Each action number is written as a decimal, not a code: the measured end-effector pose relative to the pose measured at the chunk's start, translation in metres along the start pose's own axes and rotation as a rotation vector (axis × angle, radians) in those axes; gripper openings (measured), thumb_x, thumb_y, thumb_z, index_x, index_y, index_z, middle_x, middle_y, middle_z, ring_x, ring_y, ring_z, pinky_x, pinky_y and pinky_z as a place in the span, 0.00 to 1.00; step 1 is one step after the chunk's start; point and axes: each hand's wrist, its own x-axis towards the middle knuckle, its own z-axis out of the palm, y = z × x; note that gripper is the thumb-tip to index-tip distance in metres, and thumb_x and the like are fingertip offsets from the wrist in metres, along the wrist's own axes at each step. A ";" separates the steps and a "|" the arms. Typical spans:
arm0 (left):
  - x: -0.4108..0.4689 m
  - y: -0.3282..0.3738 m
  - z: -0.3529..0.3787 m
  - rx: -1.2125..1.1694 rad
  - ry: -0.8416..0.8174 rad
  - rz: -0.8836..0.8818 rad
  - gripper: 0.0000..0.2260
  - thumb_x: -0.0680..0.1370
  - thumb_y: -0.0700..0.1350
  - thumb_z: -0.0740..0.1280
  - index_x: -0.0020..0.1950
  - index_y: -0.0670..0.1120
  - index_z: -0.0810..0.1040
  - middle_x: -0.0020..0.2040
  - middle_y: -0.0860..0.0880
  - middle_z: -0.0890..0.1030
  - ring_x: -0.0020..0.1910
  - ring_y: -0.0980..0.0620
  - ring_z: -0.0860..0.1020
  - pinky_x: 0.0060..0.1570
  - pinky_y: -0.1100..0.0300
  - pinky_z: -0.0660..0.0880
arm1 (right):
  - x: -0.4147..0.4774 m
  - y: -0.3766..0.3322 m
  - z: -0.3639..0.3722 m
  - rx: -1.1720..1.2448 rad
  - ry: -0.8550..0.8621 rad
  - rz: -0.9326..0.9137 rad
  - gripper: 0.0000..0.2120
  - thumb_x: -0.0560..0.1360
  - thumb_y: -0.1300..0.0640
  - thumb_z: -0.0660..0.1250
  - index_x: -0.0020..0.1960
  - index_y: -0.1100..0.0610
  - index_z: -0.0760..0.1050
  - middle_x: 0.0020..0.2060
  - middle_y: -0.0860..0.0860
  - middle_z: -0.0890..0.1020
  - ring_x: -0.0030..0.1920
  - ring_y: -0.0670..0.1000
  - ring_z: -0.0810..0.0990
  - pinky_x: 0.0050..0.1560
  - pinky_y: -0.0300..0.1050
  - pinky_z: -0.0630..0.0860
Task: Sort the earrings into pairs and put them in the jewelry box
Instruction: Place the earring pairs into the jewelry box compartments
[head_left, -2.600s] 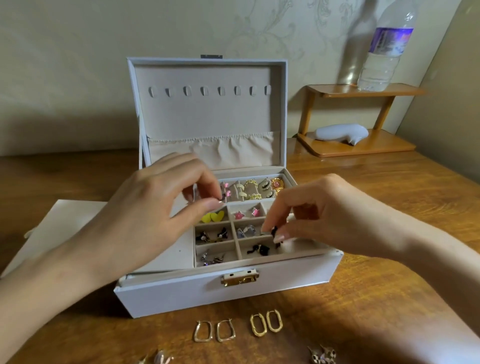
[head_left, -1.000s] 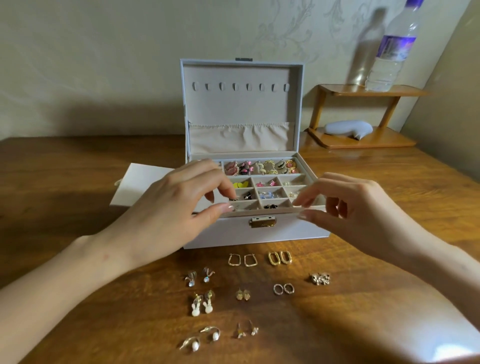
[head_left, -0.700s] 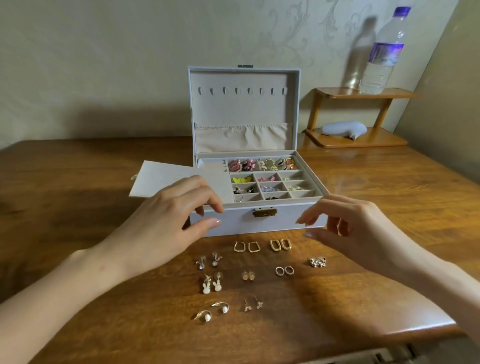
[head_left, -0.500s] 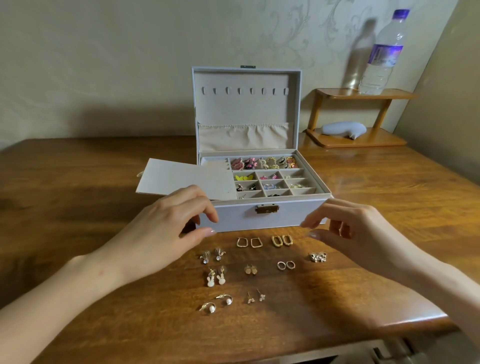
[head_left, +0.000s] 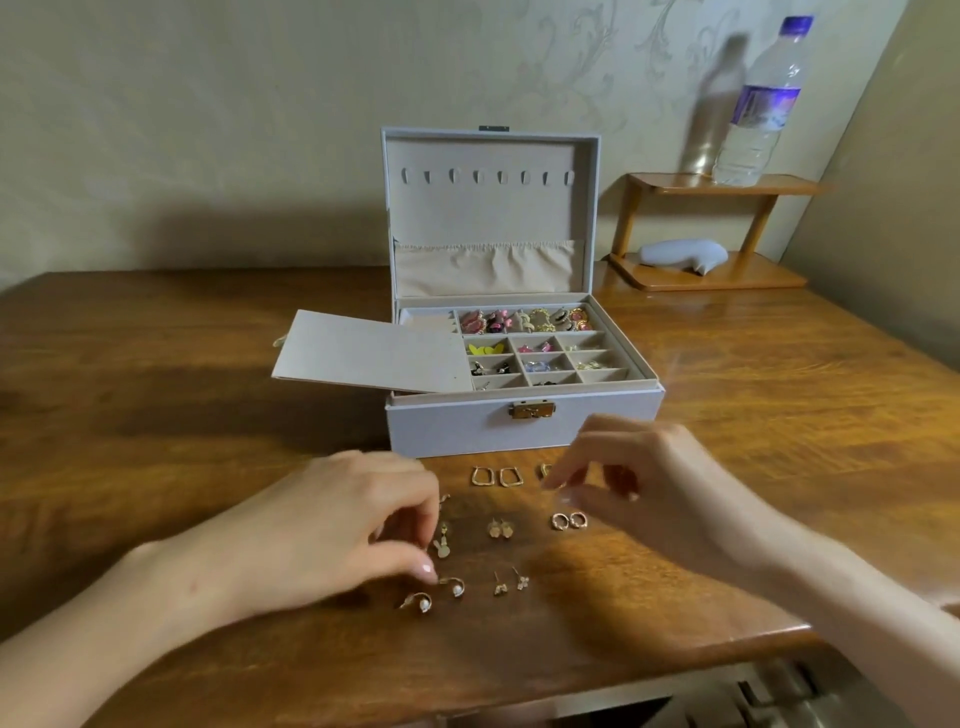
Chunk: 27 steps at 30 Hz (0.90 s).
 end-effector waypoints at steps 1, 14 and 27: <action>-0.002 0.002 0.004 0.008 -0.017 -0.007 0.09 0.70 0.65 0.63 0.42 0.62 0.68 0.45 0.64 0.70 0.47 0.66 0.68 0.43 0.75 0.65 | 0.001 -0.008 0.009 0.002 -0.032 -0.035 0.05 0.71 0.48 0.68 0.46 0.45 0.81 0.41 0.40 0.77 0.38 0.39 0.75 0.37 0.30 0.70; -0.024 0.000 0.040 -0.117 0.191 -0.012 0.08 0.71 0.54 0.70 0.42 0.54 0.72 0.45 0.60 0.69 0.47 0.65 0.67 0.47 0.70 0.63 | 0.018 -0.047 0.059 -0.095 -0.177 -0.101 0.05 0.72 0.49 0.69 0.47 0.47 0.80 0.44 0.45 0.76 0.45 0.50 0.76 0.44 0.48 0.73; -0.025 0.002 0.033 -0.169 0.199 -0.044 0.13 0.70 0.50 0.73 0.43 0.58 0.69 0.47 0.66 0.71 0.46 0.67 0.70 0.46 0.74 0.65 | 0.012 -0.047 0.068 -0.197 -0.112 -0.231 0.04 0.65 0.52 0.67 0.39 0.50 0.77 0.36 0.45 0.79 0.38 0.49 0.77 0.37 0.41 0.74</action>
